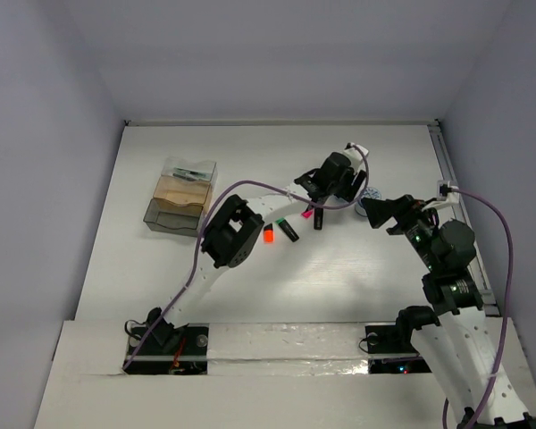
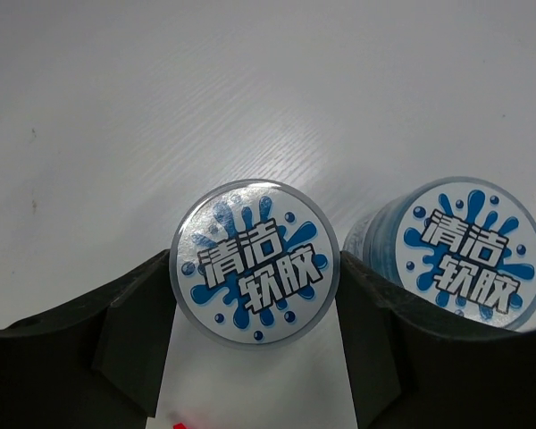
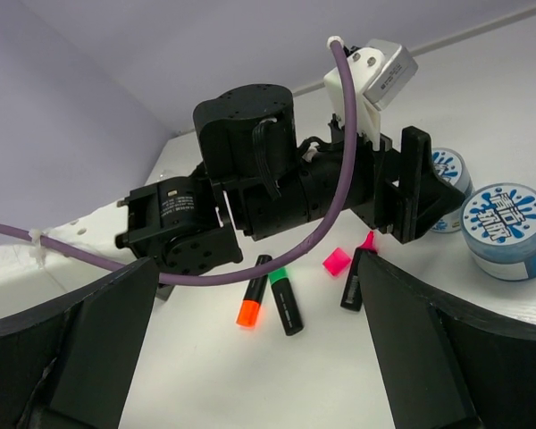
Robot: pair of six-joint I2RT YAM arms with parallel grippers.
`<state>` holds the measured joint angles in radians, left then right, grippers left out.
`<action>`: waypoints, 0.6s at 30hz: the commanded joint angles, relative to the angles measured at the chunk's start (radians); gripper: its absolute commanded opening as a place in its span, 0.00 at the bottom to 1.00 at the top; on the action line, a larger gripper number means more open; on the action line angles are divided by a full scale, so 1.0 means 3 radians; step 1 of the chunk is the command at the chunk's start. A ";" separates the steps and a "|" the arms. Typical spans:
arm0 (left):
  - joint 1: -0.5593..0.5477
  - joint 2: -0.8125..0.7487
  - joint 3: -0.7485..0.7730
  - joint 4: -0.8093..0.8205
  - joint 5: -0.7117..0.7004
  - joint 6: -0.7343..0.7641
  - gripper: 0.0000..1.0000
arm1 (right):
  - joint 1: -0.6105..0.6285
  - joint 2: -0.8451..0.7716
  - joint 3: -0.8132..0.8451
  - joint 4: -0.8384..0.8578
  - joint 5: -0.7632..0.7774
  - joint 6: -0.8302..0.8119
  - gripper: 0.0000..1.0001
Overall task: Sort the stationery into containers
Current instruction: Pick up the stationery from the center of the board.
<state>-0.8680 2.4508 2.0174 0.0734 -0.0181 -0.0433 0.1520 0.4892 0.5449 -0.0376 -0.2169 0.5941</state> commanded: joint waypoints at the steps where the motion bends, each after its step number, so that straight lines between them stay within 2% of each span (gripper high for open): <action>1: 0.0010 -0.0248 -0.0188 0.0367 -0.0205 -0.0004 0.25 | 0.0020 -0.0051 -0.0001 0.0090 0.0012 -0.0058 1.00; 3: 0.0010 -0.0401 -0.0343 0.0516 -0.0343 -0.0009 0.23 | 0.0020 -0.0086 -0.0006 0.0089 0.0033 -0.0068 1.00; 10: 0.0566 -0.1398 -0.1032 0.1048 -0.0155 -0.0412 0.21 | 0.0020 -0.0214 -0.0057 0.0089 0.0017 -0.0068 1.00; 13: 0.0817 -0.2214 -0.1848 0.1248 -0.0139 -0.0643 0.21 | 0.0020 -0.0158 -0.0073 0.0202 -0.0039 -0.0063 1.00; 15: 0.0960 -0.2574 -0.2259 0.1330 -0.0215 -0.0806 0.21 | 0.0051 -0.0153 -0.0088 0.0238 -0.0008 -0.0063 1.00; 18: 0.1267 -0.3254 -0.3077 0.1341 -0.0607 -0.1061 0.21 | 0.0132 -0.0128 -0.0083 0.0233 0.0043 -0.0094 1.00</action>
<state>-0.5152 1.6600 1.2312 0.3561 -0.1028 -0.2516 0.1661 0.4477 0.5163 -0.0257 -0.2165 0.5900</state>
